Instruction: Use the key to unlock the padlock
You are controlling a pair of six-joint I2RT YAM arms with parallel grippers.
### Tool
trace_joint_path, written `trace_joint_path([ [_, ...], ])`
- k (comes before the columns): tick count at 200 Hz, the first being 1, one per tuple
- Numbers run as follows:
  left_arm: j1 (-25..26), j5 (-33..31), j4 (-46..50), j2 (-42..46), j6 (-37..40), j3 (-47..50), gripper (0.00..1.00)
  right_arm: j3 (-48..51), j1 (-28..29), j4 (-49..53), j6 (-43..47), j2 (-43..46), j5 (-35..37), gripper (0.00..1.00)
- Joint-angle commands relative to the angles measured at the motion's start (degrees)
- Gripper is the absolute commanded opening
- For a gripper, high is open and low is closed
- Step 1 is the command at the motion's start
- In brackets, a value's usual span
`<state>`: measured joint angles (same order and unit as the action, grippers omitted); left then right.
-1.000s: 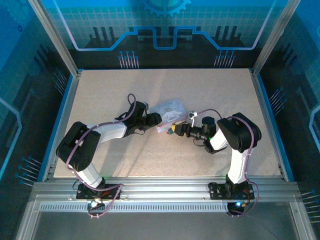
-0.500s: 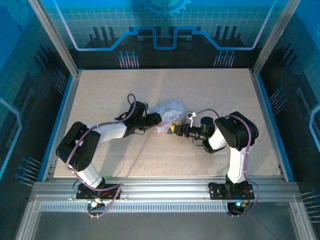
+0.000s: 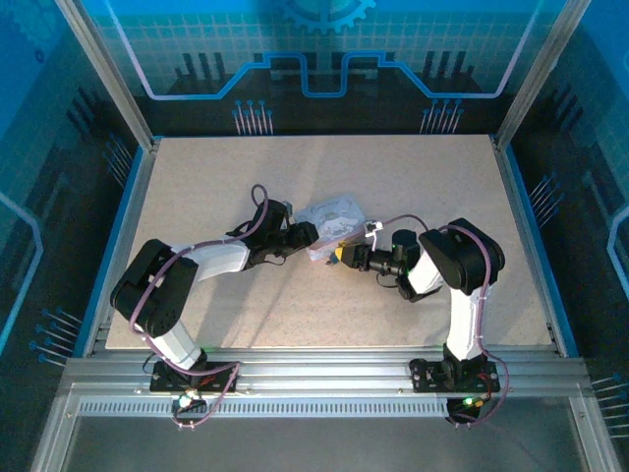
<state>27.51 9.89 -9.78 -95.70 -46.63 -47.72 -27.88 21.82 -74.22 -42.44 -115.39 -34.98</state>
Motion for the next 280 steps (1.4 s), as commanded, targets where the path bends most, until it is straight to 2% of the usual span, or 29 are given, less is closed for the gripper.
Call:
trace_joint_path([
  [1, 0.91, -0.40, 3.28, -0.72, -0.07, 1.79, 0.59, -0.97, 0.76, -0.94, -0.01, -1.29, -1.09, 0.34],
  [170, 0.97, -1.19, 3.98, -0.01, 0.21, 2.36, 0.59, -0.71, -0.16, -0.27, -2.90, -2.51, 3.15, 0.03],
  [280, 0.97, -1.64, 3.85, 0.80, -0.09, 5.31, 0.59, 2.28, -3.52, -2.91, -6.26, -0.98, 3.66, 0.00],
])
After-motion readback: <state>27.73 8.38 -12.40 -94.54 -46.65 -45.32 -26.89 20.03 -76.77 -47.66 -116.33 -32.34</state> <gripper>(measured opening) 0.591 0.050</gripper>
